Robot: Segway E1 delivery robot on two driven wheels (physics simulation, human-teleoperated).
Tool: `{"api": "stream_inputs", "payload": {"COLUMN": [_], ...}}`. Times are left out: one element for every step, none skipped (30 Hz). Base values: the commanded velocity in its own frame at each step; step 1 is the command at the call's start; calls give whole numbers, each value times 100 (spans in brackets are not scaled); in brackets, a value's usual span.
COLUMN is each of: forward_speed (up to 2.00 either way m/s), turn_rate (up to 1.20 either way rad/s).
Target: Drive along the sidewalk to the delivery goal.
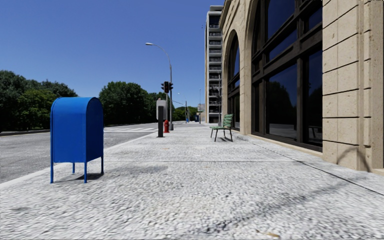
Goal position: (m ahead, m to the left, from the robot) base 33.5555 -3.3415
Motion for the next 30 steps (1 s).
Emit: {"api": "stream_inputs", "payload": {"forward_speed": [200, 200, 200, 200, 200, 200, 200, 200, 200, 200, 200, 200, 200, 200, 200, 200, 200, 200, 200, 200, 200, 200, 200, 200, 200, 200, 200, 200, 200, 200], "turn_rate": [-23, -16, 0, 0, 0, 0, 0, 0, 0, 0, 0, 0, 0, 0, 0, 0, 0, 0, 0, 0, 0, 0, 0, 0, 0, 0, 8, 14, 23, 26]}}
